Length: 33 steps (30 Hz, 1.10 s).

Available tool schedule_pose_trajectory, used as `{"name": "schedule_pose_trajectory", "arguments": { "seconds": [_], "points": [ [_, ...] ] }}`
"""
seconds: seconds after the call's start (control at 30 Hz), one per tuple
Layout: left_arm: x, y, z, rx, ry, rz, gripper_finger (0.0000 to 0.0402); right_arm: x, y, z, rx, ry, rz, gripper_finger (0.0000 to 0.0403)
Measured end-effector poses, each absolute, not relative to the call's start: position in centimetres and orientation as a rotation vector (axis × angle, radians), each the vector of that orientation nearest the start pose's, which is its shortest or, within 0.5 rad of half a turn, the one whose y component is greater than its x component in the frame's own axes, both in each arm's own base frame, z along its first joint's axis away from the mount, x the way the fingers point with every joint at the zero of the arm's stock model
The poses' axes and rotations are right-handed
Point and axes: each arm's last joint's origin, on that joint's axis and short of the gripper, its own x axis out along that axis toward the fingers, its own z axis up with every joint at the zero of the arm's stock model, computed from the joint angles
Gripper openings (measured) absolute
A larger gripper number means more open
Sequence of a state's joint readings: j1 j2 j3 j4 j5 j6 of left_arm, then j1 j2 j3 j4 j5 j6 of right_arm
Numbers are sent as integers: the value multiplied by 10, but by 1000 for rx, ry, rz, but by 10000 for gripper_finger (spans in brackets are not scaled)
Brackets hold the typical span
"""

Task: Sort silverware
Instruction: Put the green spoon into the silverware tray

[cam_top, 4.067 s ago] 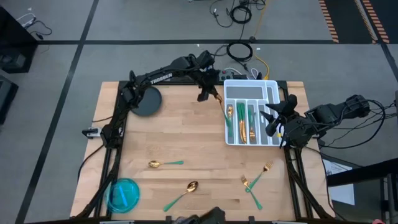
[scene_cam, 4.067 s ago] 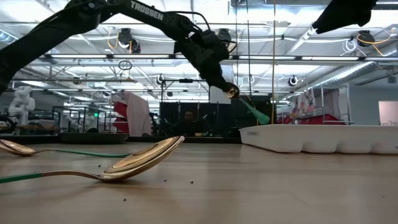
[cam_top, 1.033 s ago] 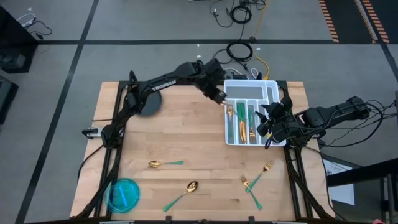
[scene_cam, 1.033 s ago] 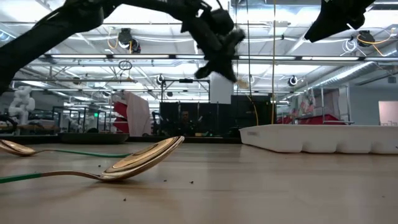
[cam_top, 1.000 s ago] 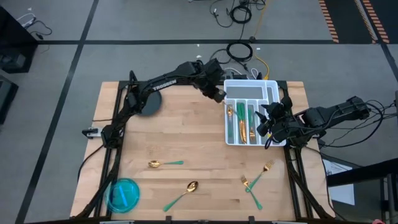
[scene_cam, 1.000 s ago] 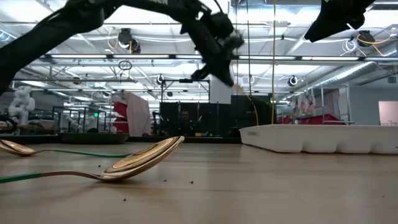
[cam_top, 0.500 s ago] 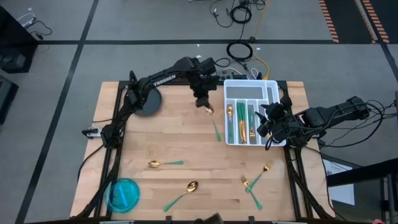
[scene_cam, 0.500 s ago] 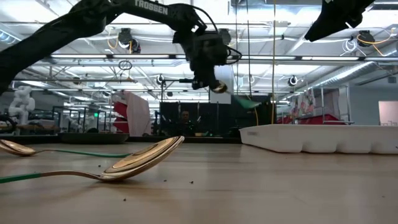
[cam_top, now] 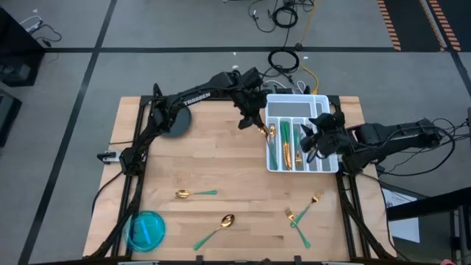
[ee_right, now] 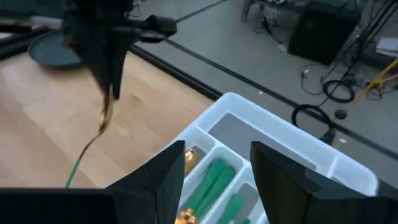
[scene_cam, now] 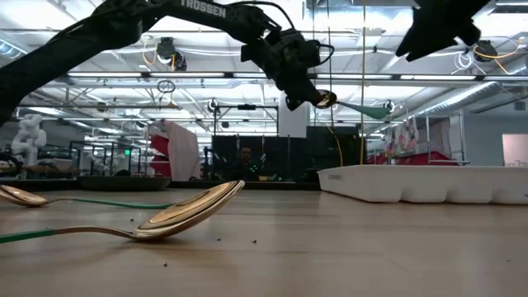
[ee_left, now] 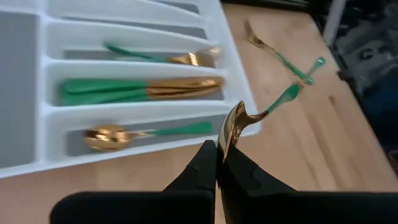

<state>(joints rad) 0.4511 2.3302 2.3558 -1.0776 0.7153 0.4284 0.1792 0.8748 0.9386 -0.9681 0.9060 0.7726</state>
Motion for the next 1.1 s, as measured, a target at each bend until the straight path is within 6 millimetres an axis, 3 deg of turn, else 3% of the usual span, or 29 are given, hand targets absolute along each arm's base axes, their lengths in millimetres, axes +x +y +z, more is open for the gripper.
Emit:
{"name": "schedule_pose_trajectory", "arguments": {
  "seconds": [0.23, 0.4, 0.53, 0.67, 0.93, 1.03, 1.1],
  "points": [
    [455, 173, 285, -155, 810, -474, 4, 191, -31, 322, 328, 432, -709, 176],
    [457, 167, 284, -137, 829, -467, 4, 217, -57, 303, 393, 547, -573, 176],
    [457, 167, 284, -130, 841, -452, 4, 233, -66, 287, 431, 635, -441, 176],
    [457, 168, 284, -119, 851, -435, 4, 244, -69, 278, 434, 668, -359, 176],
    [458, 168, 284, -114, 844, -433, 4, 252, -74, 270, 411, 678, -358, 174],
    [460, 166, 285, -98, 832, -429, 4, 255, -79, 265, 399, 701, -367, 149],
    [462, 165, 285, -85, 826, -425, 4, 257, -79, 261, 382, 715, -365, 105]
  ]
}}
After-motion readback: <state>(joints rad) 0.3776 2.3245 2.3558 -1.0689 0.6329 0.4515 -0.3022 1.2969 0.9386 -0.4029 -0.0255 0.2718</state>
